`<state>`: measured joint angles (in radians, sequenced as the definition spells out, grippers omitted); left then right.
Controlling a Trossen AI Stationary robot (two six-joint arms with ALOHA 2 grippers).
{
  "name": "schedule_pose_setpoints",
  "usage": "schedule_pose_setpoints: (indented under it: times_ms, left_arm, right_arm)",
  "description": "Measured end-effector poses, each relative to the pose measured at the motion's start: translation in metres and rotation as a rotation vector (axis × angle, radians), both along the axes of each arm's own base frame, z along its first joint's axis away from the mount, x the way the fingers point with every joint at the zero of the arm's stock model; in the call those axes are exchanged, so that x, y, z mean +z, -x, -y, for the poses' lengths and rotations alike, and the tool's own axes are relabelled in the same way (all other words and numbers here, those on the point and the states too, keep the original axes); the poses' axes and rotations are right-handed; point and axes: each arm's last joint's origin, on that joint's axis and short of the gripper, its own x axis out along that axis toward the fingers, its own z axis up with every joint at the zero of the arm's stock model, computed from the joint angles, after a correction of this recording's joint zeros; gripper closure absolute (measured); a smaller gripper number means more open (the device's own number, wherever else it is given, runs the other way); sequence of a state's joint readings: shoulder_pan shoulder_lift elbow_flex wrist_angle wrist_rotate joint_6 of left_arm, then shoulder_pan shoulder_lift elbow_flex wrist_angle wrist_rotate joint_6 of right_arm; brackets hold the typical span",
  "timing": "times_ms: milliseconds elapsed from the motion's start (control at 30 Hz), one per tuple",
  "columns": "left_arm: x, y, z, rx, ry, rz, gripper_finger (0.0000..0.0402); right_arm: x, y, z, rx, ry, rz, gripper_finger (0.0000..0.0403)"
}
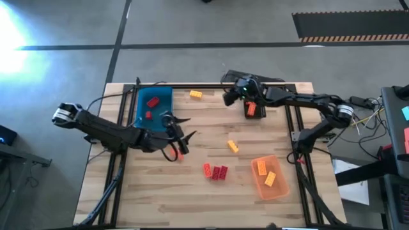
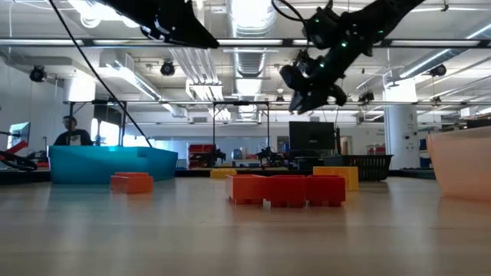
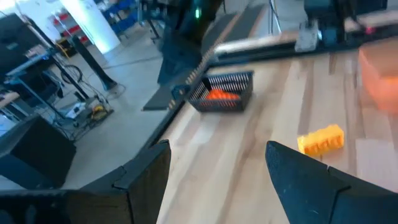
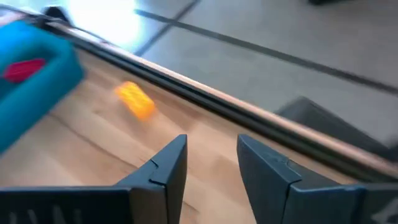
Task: Sort & place blocks by color
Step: Put the yellow game piece into the orange bin
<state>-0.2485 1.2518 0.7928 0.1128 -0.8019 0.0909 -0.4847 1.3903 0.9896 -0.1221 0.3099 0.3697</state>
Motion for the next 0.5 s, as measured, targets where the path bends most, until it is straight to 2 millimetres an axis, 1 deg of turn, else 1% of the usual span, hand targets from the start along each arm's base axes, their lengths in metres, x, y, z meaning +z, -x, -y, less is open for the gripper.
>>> schedule_pose_setpoints:
  times_ms: [133,300,400,500]
  left_arm:
    - [0.013,0.016,-0.005,0.044,-0.026,0.038,0.0155]
    - [0.024,0.039,-0.012,0.086,-0.045,0.072,0.0155]
    - [0.027,0.051,-0.015,0.088,-0.071,0.082,0.0155]
    - [0.03,0.063,-0.018,0.099,-0.095,0.088,0.0155]
  right_arm:
    - [0.008,-0.032,0.015,0.109,0.003,-0.022,0.0286]
    - [0.005,-0.073,0.039,0.201,0.007,-0.106,0.029]
    - [-0.001,-0.094,0.053,0.309,0.002,-0.135,0.028]
    - [-0.009,-0.11,0.067,0.427,0.005,-0.165,0.0256]
